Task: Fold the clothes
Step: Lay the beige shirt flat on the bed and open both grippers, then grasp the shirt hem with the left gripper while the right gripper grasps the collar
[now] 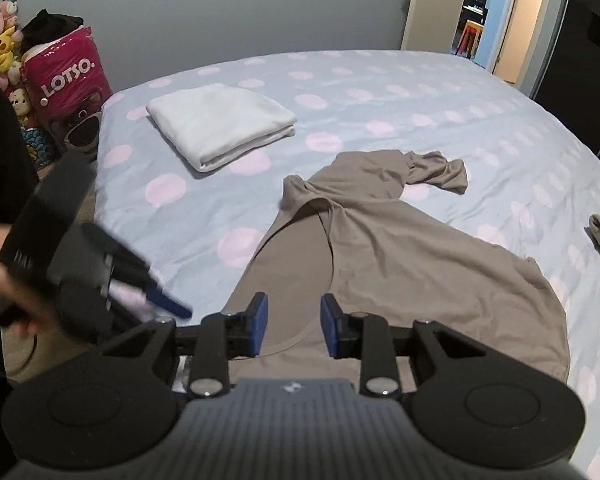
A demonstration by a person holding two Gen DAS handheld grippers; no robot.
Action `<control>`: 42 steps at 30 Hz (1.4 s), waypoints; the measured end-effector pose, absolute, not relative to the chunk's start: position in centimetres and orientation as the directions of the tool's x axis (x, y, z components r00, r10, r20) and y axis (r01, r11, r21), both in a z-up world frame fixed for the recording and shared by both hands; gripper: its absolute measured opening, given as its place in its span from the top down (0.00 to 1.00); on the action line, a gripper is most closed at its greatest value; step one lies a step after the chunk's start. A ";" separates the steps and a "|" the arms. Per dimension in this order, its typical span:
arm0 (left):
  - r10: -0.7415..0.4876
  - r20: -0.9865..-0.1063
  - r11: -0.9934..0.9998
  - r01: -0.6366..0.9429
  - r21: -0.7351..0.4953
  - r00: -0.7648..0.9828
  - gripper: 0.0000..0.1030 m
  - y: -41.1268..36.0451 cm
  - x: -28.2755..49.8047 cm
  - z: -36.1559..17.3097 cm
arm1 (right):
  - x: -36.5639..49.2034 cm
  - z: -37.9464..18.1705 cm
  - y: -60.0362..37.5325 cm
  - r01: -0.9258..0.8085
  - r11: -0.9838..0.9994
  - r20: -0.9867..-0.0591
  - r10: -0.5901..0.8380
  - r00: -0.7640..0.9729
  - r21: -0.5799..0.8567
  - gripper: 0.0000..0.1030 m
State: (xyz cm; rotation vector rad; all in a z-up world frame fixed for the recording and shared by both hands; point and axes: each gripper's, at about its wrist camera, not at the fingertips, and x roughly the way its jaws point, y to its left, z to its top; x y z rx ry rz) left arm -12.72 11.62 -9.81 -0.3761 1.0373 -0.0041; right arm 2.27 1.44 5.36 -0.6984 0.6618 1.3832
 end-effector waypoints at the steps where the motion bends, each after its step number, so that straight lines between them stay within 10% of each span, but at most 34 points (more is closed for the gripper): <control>1: -0.168 -0.843 0.933 -0.193 -0.303 0.510 0.65 11.2 -13.0 -10.1 | 2.1 5.5 1.0 -0.997 0.054 -0.768 0.637 0.075 -0.053 0.69; 12: -0.136 -0.841 0.841 -0.387 -0.377 0.524 0.66 10.6 -12.9 -13.9 | 1.5 5.4 -0.2 -0.997 0.055 -0.761 0.645 0.076 -0.053 0.69; 13: -0.136 -0.842 0.839 -0.392 -0.378 0.522 0.71 10.6 -12.8 -14.1 | 1.5 5.4 -0.3 -0.997 0.056 -0.762 0.644 0.077 -0.053 0.69; 14: -0.134 -0.849 0.837 -0.400 -0.373 0.511 0.99 10.8 -12.7 -14.4 | 1.6 5.4 -0.3 -0.997 0.058 -0.762 0.643 0.078 -0.053 0.69; 42: -0.010 -0.907 0.954 -0.267 -0.134 0.421 1.00 35.0 -19.6 -5.2 | 5.6 -1.0 21.9 -0.882 -0.405 -0.854 0.519 -0.006 -0.240 0.69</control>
